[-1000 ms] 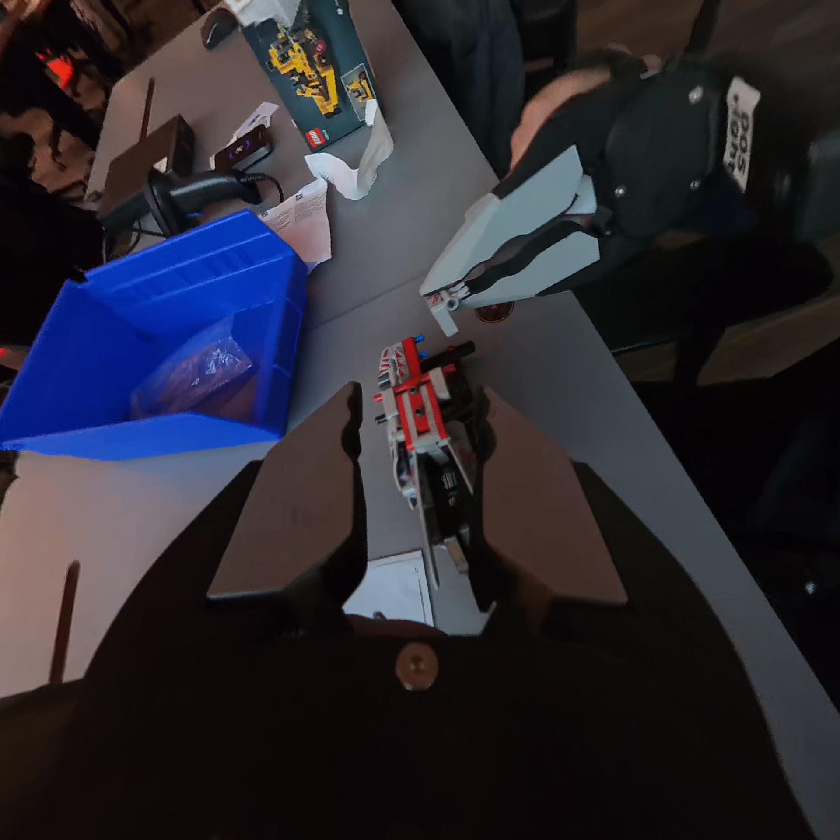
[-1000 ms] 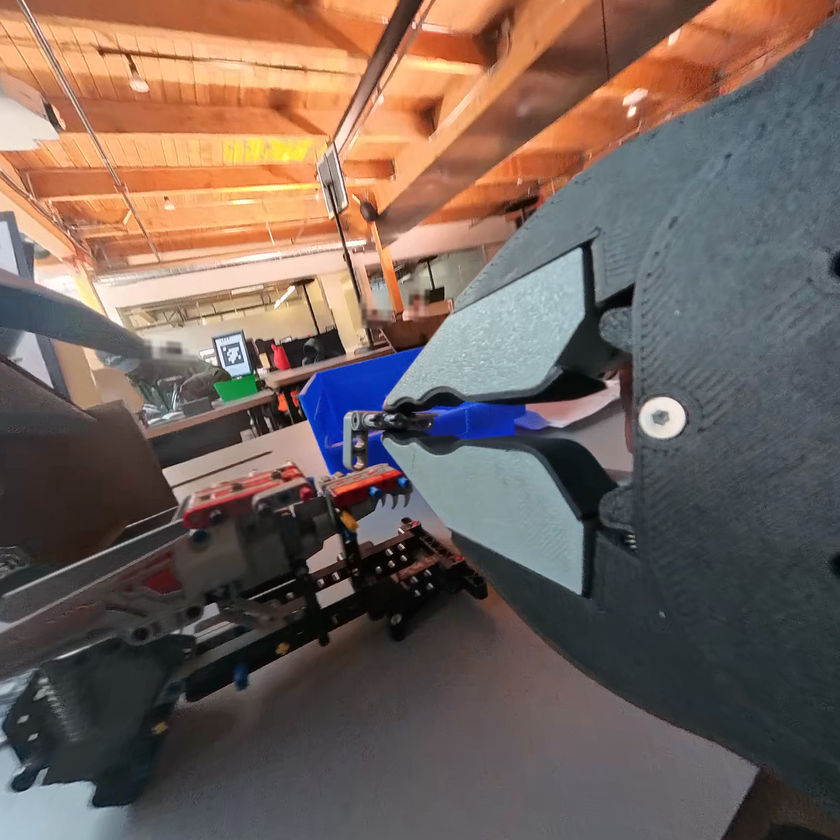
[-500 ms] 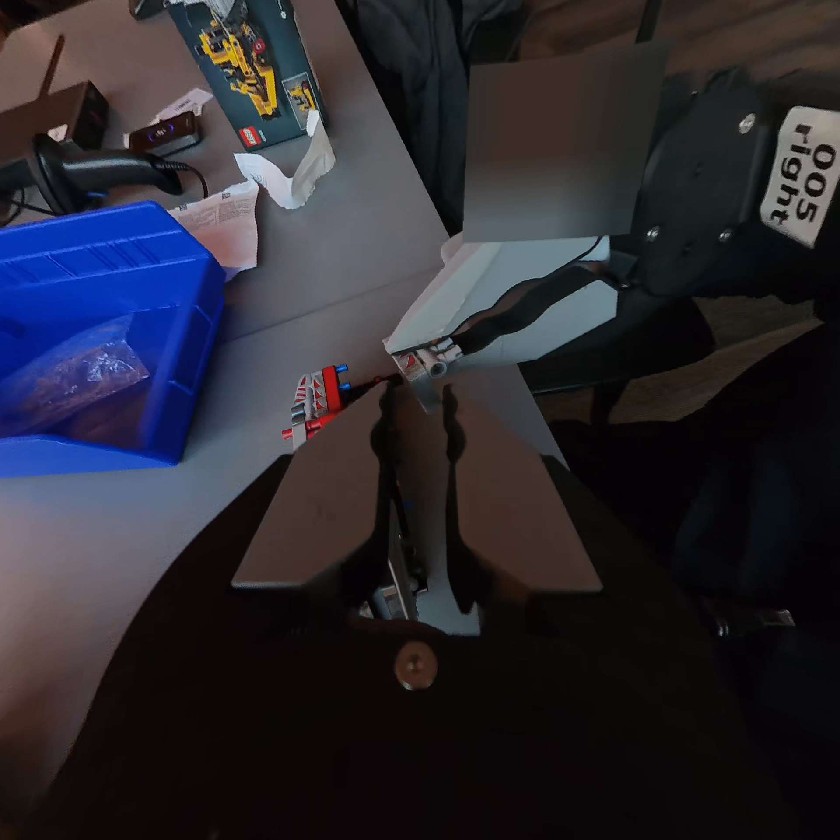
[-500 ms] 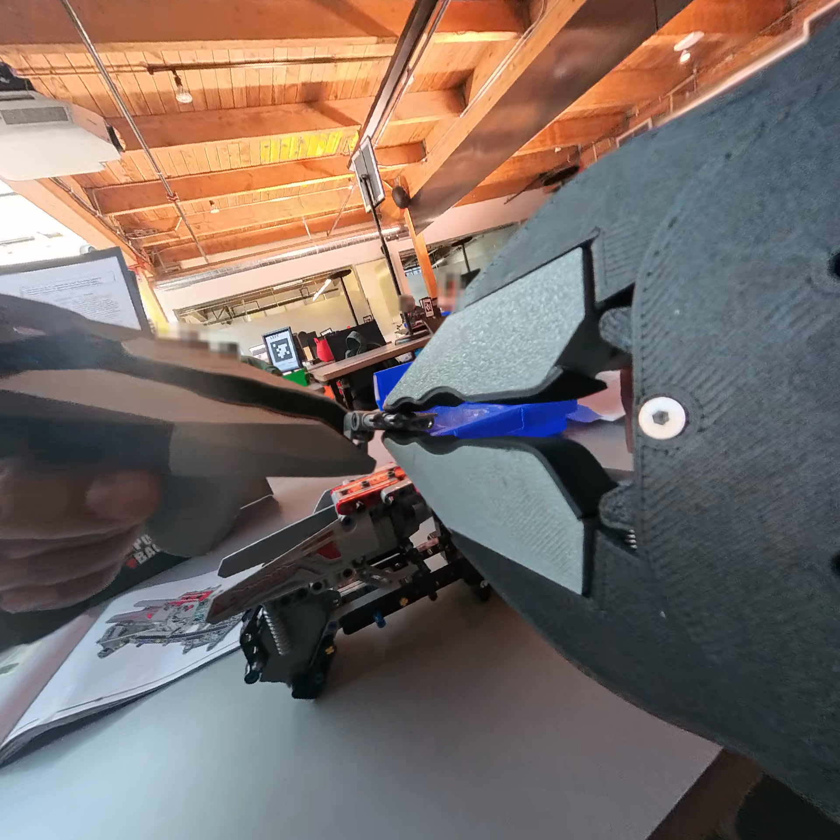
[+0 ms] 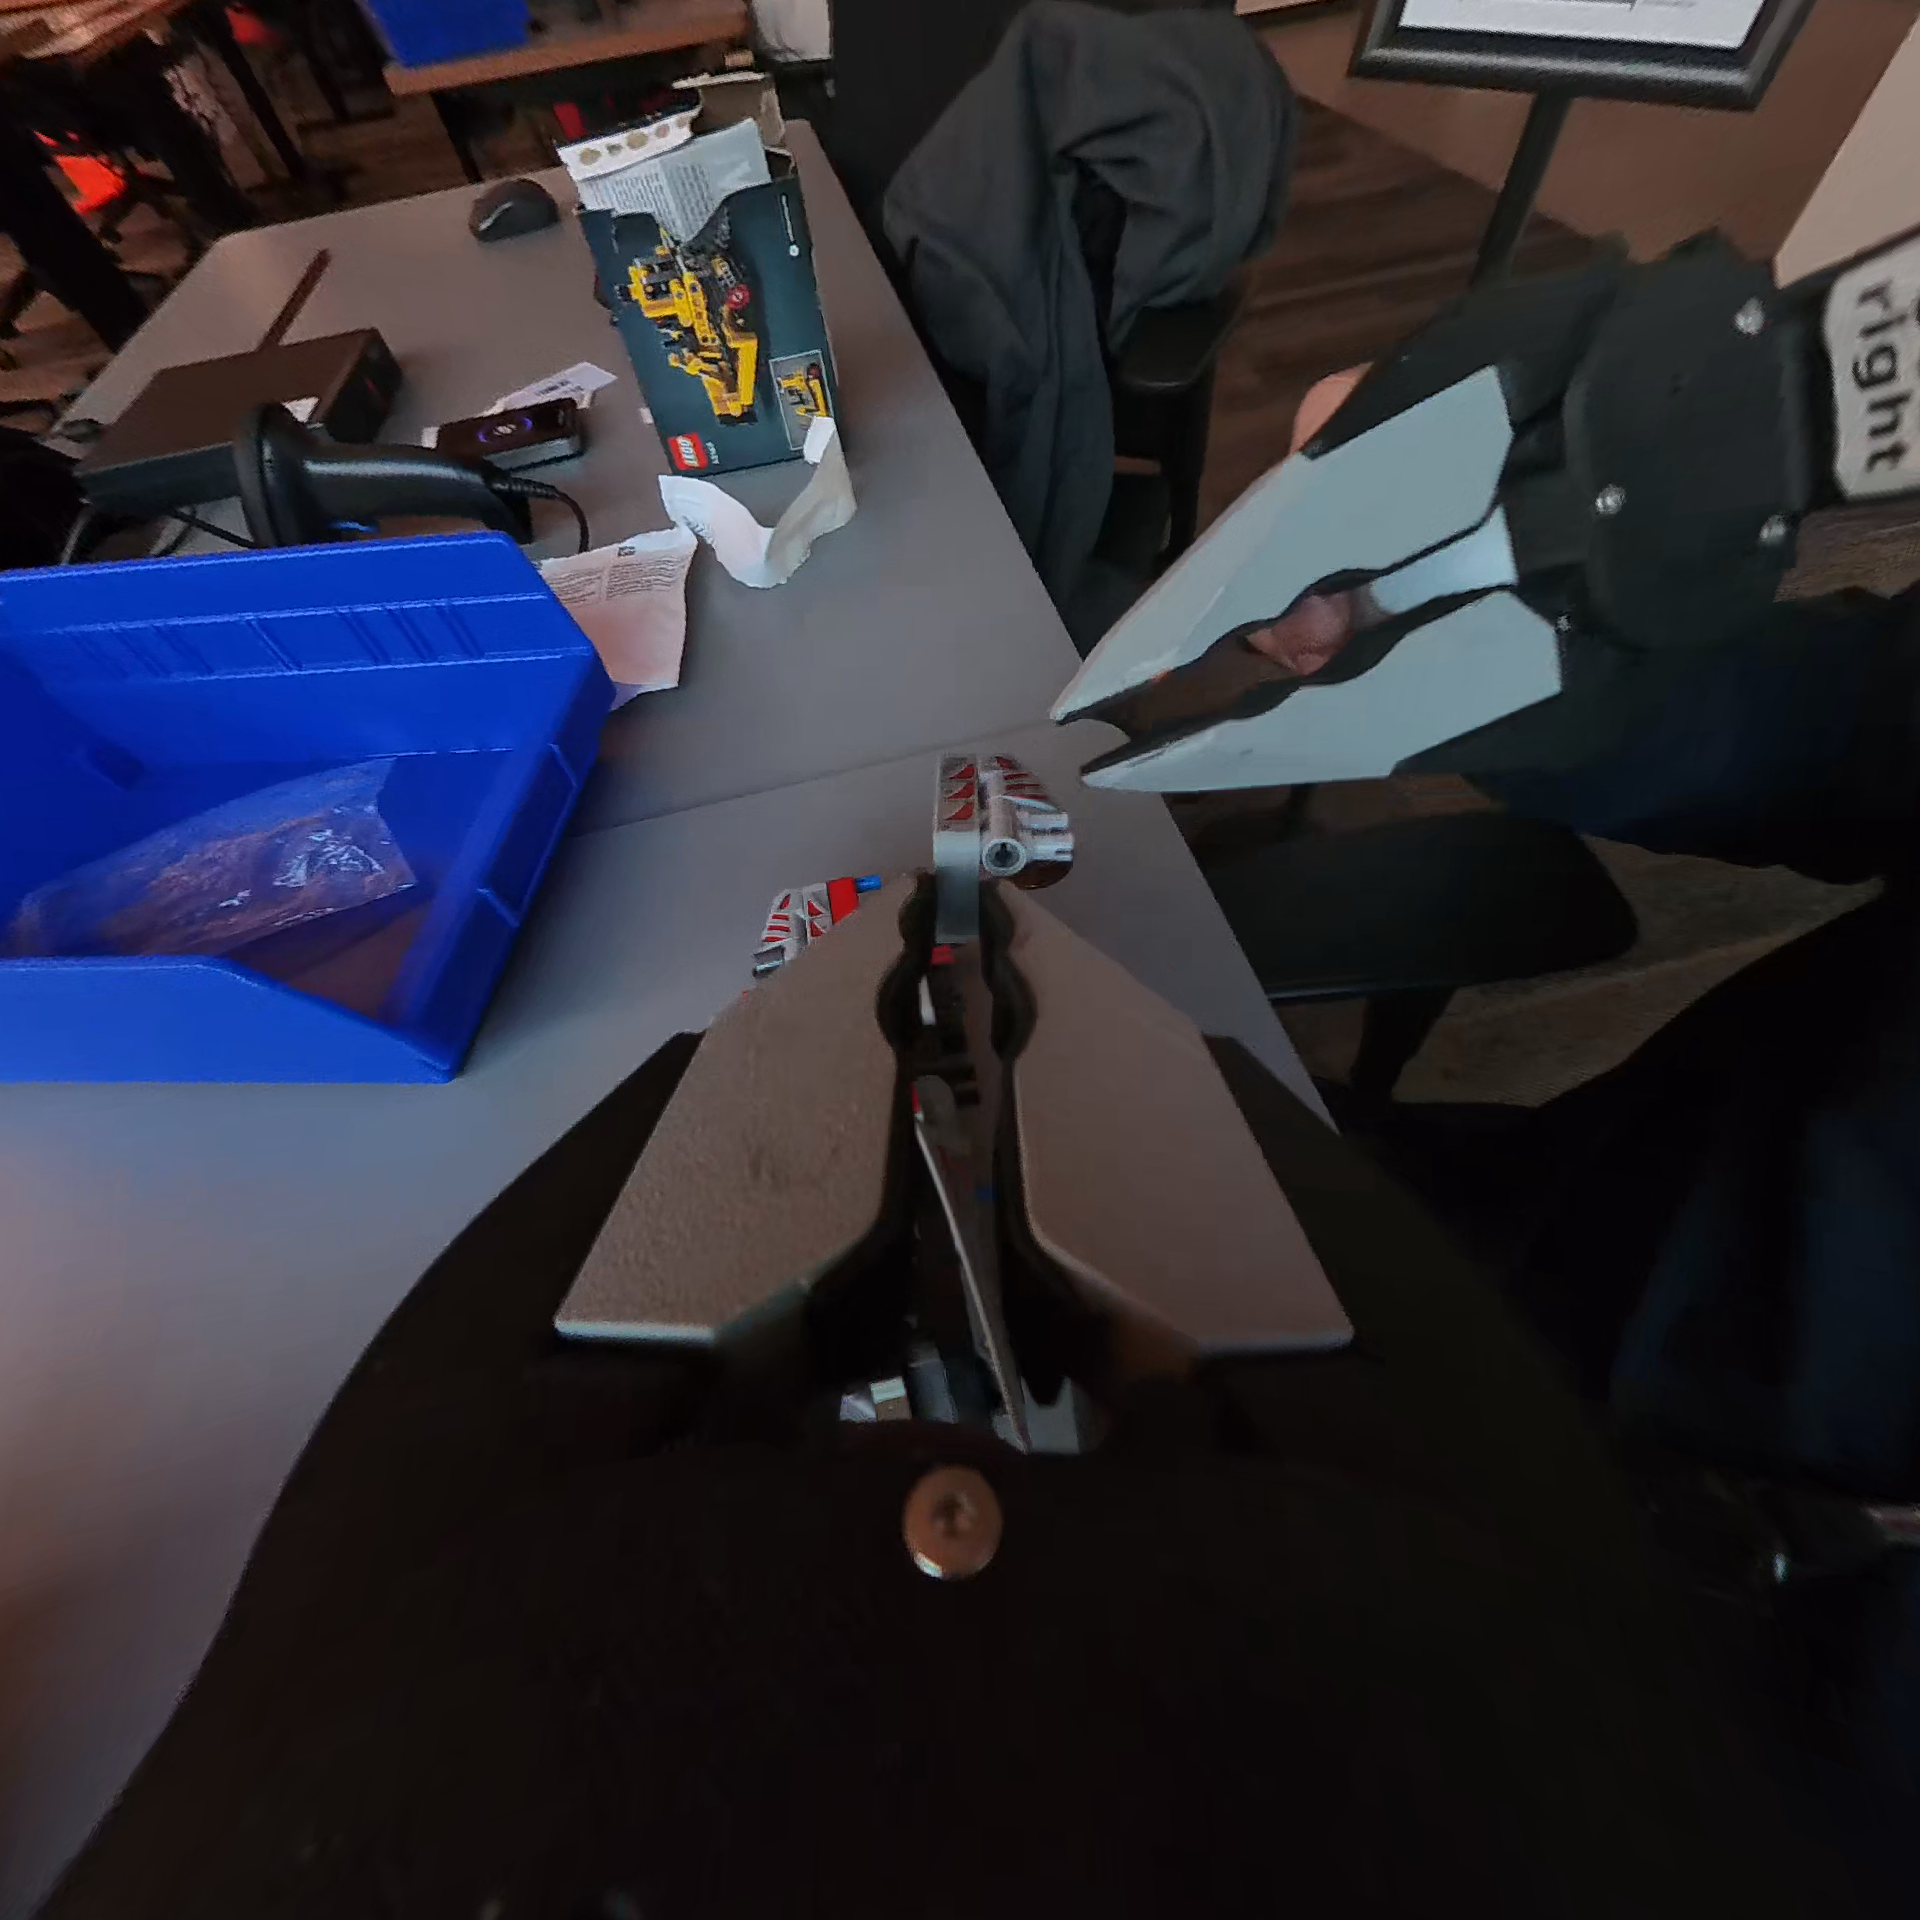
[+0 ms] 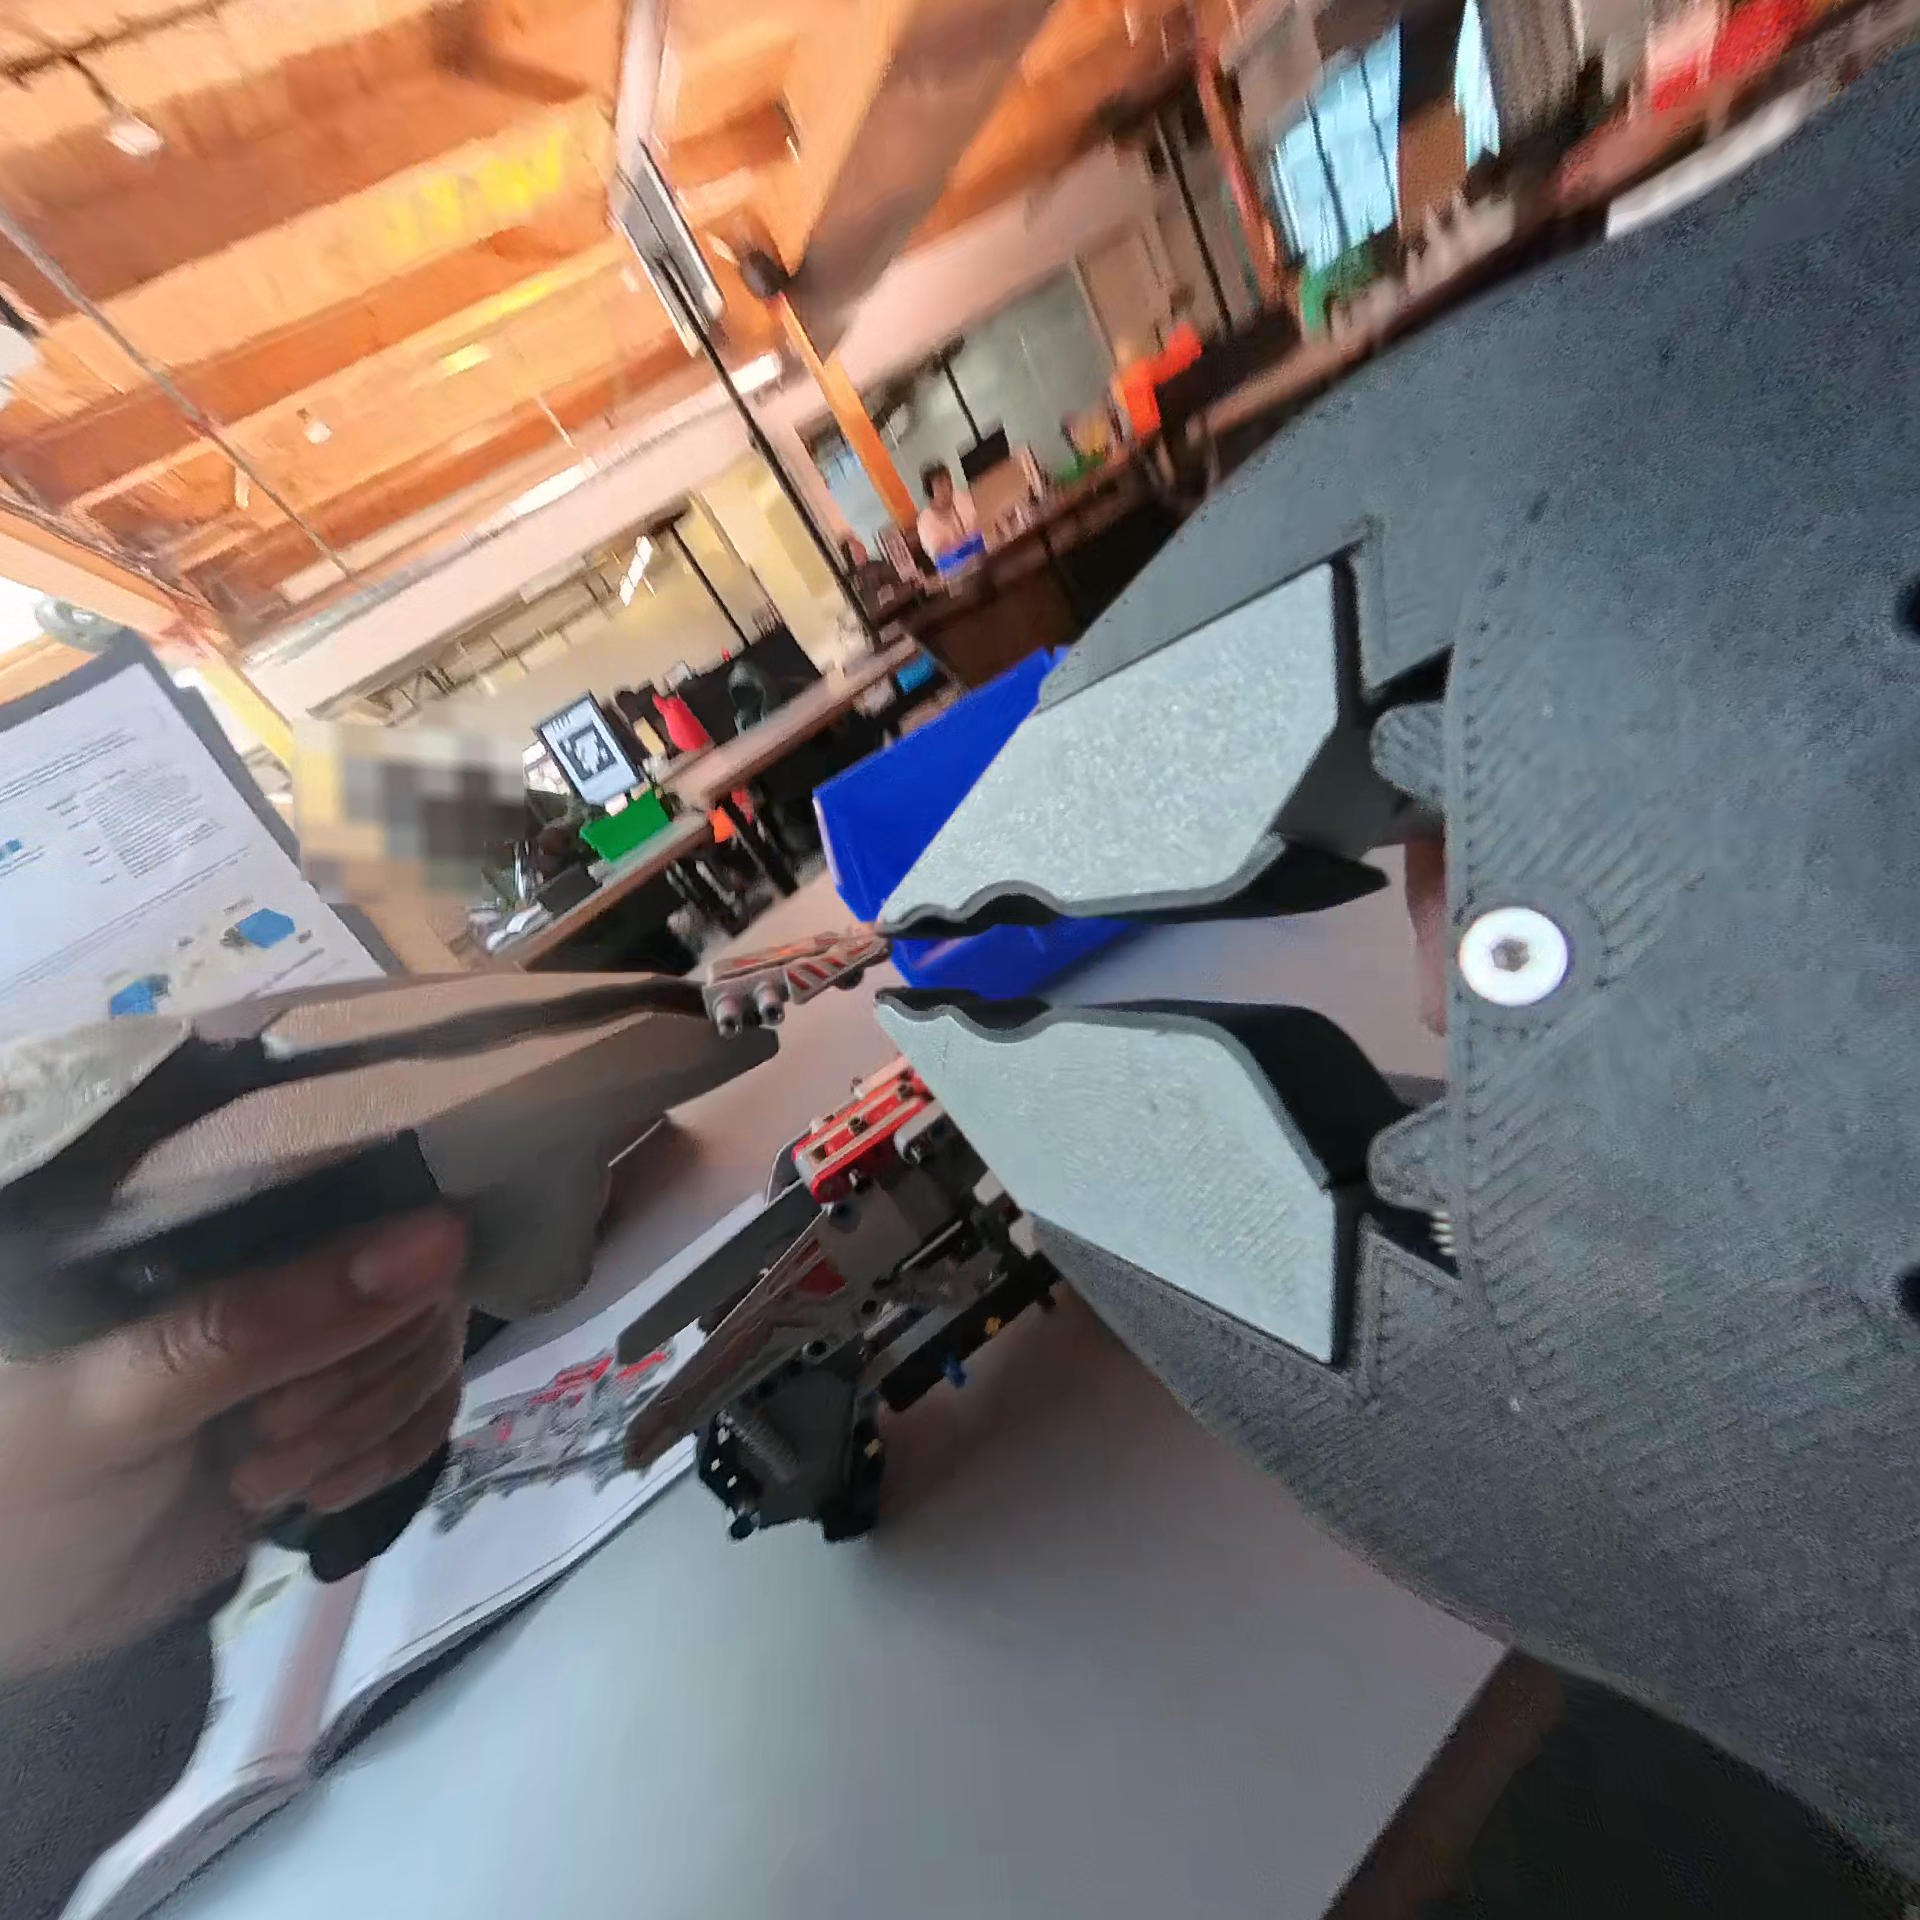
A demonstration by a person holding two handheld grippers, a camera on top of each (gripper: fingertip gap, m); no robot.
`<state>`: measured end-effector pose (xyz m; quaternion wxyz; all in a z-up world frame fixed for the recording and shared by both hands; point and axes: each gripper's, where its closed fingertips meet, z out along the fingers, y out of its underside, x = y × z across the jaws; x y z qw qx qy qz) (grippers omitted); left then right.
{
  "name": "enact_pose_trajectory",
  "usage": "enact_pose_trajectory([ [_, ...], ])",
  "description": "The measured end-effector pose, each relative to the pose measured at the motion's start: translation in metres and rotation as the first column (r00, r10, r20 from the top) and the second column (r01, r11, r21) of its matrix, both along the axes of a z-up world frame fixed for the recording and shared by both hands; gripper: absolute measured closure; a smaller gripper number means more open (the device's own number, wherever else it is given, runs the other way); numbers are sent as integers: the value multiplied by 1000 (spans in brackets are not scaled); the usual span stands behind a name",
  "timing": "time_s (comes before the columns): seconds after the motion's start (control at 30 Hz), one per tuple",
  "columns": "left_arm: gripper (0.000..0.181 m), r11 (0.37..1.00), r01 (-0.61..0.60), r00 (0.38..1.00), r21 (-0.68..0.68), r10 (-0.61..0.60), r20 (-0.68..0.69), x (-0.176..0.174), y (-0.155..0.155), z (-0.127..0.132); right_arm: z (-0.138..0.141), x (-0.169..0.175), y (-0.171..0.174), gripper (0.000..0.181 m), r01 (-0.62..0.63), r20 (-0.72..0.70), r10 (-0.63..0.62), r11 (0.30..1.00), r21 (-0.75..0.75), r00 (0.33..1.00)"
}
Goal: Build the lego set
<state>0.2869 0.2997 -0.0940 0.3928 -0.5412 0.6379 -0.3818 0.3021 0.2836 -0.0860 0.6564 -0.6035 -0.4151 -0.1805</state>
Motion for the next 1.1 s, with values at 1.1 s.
enact_pose_trajectory([
  [1.1, 176, 956, 18, 989, 294, -60, 132, 9, -17, 10, -4, -6, -4, 157, -667, -891, 27, 673, -319, 454],
])
